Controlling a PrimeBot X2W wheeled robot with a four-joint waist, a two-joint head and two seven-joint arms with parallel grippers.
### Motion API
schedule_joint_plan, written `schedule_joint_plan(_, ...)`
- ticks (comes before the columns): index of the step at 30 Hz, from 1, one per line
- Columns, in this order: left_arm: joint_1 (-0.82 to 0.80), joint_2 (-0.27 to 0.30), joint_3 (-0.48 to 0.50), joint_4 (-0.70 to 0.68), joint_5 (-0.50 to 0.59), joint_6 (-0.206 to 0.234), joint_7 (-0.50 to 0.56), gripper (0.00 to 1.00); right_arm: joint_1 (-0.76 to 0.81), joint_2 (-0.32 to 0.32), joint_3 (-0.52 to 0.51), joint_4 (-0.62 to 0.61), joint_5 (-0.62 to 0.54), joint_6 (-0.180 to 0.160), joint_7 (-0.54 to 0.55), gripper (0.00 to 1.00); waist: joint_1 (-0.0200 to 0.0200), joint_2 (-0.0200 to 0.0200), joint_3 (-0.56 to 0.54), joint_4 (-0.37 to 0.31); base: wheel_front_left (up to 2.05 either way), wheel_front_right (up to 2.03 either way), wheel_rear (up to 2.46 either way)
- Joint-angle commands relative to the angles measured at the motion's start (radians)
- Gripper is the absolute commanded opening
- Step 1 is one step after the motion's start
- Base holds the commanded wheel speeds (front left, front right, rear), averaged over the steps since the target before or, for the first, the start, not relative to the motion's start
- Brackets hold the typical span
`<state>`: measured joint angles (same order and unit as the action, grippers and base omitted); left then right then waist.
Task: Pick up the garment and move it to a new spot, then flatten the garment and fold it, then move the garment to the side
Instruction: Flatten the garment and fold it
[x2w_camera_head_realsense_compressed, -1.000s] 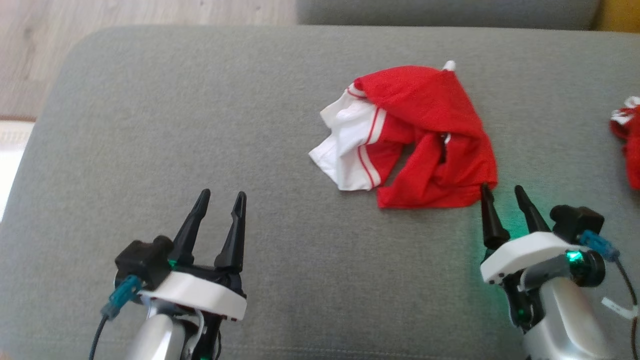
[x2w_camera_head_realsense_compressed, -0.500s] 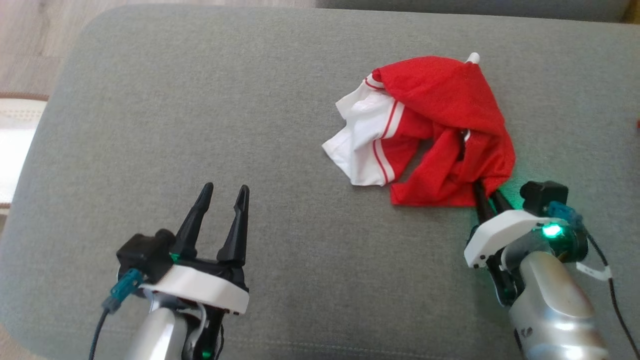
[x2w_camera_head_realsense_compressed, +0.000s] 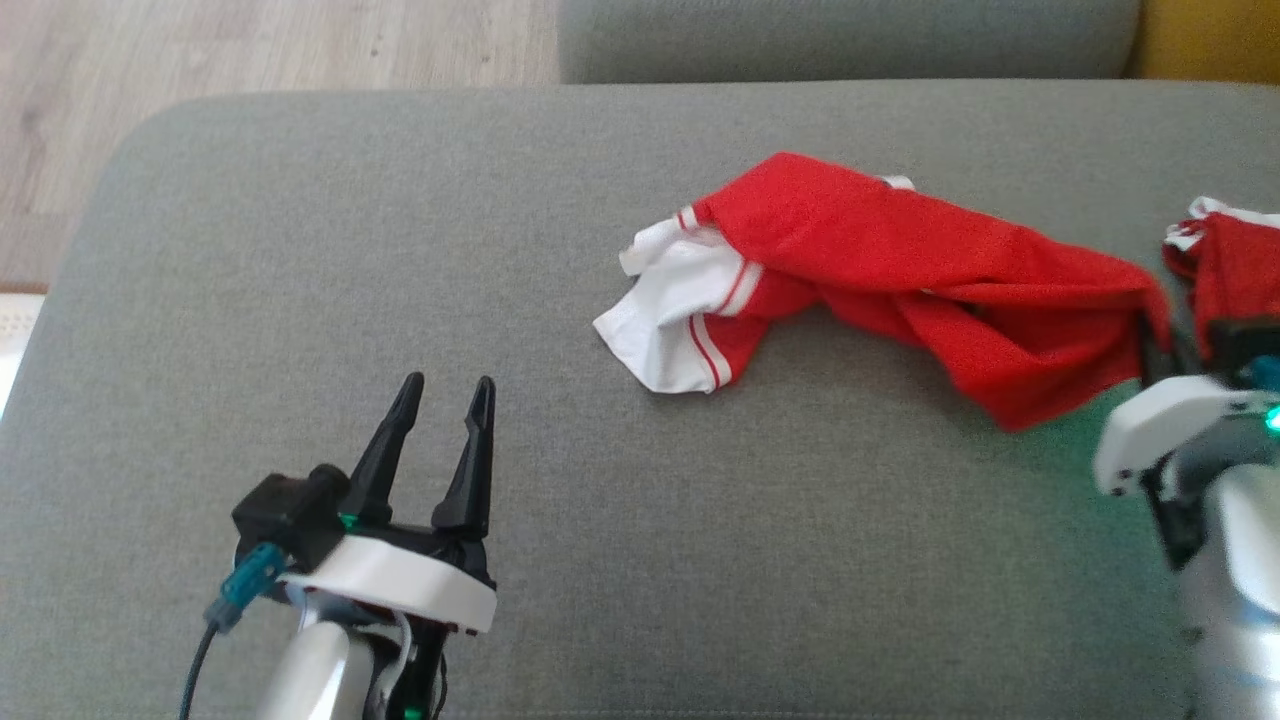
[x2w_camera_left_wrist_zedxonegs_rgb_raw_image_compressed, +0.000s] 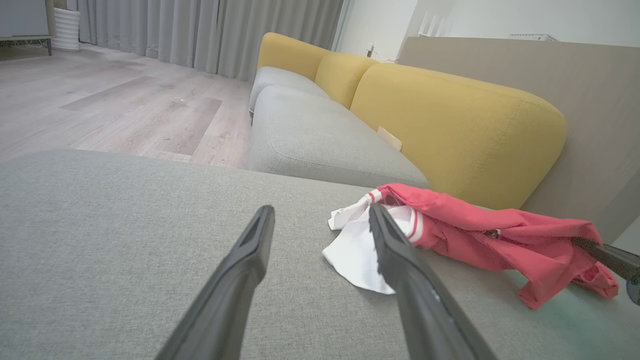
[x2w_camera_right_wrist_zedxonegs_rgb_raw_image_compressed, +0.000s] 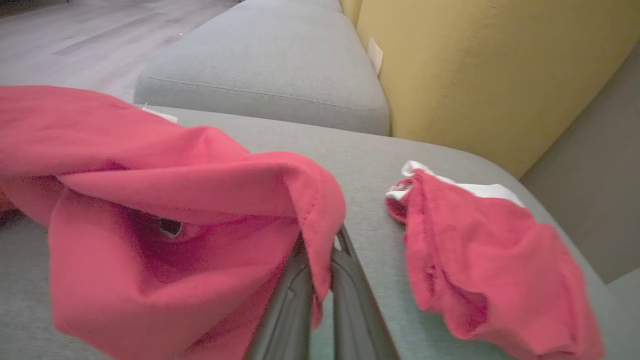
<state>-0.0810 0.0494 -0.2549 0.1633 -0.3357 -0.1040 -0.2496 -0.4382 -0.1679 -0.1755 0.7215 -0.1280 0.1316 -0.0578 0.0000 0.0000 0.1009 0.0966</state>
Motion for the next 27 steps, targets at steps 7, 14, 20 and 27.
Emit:
schedule_joint_plan(7,0.007,0.001,0.021,-0.032,-0.012,0.013,-0.012,1.00,0.040,-0.072,-0.027,-0.107,-0.006,-0.001,0.111,0.05,0.0000,0.0000,-0.043,-0.011,0.00,0.00,0.00)
schedule_joint_plan(14,0.025,0.001,0.030,-0.032,-0.009,0.015,-0.012,1.00,0.092,0.014,-0.045,-0.187,0.005,-0.001,0.108,1.00,0.0000,0.0000,-0.061,-0.026,0.00,0.00,0.00)
schedule_joint_plan(20,0.031,0.001,0.045,-0.046,-0.001,0.014,-0.012,1.00,0.198,0.110,0.051,-0.344,0.123,-0.001,0.042,1.00,0.0000,0.0000,-0.070,-0.056,0.00,0.00,0.00)
schedule_joint_plan(27,0.026,0.001,0.052,-0.058,0.003,0.013,-0.012,1.00,0.312,0.117,0.226,-0.470,0.321,-0.001,0.007,1.00,0.0000,0.0000,-0.062,-0.081,0.00,0.00,0.00)
